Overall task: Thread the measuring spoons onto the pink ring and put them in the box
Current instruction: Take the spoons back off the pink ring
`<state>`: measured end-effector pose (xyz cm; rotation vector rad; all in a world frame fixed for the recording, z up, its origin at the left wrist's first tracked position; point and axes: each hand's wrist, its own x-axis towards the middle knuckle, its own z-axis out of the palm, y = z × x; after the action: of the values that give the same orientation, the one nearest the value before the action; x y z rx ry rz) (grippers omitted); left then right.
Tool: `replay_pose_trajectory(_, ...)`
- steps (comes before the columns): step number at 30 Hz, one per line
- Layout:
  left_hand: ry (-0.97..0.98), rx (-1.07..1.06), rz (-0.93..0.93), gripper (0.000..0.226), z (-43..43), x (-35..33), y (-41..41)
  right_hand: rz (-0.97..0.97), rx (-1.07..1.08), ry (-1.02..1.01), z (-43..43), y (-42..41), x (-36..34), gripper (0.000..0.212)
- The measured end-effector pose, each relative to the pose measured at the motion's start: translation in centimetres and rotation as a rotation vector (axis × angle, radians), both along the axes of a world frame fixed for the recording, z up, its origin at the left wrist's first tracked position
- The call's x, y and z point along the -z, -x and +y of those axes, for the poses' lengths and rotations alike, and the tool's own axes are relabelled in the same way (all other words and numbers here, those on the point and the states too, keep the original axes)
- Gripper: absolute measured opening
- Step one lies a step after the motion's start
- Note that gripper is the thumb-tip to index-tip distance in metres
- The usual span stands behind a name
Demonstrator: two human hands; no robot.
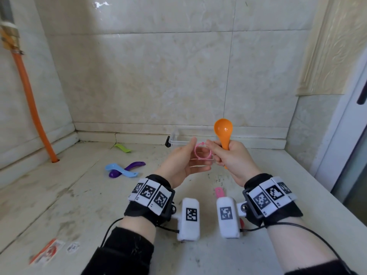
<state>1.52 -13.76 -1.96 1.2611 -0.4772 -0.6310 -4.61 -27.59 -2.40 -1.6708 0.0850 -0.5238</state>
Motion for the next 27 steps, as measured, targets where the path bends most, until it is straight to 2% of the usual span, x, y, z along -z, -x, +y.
replay_pose_trajectory(2, 0.038, -0.035, 0.012, 0.046, 0.2, 0.0, -0.3, 0.022, 0.033, 0.015, -0.2, -0.1, 0.1, 0.02)
replay_pose_trajectory(6, 0.033, -0.078, -0.088, 0.025, 0.3, 0.4, -0.4, 0.059, 0.057, 0.038, -0.2, -0.2, 0.1, 0.021)
replay_pose_trajectory(12, 0.1, -0.036, -0.066, 0.022, 0.1, 0.5, -0.3, 0.064, 0.097, 0.06, -0.1, -0.2, 0.1, 0.03)
replay_pose_trajectory(17, 0.109, -0.185, -0.173, 0.013, 0.0, 0.6, -0.6, -0.02, 0.128, -0.178, 0.1, -0.3, -0.6, 0.034)
replay_pose_trajectory(23, 0.095, -0.311, -0.182, 0.01, 0.1, 0.9, -0.9, -0.004, 0.282, -0.267, -0.2, -0.3, -0.9, 0.063)
replay_pose_trajectory(27, 0.031, -0.279, -0.246, 0.01, -0.1, 0.6, -0.7, -0.045, 0.274, -0.242, -0.4, -0.3, -0.4, 0.048)
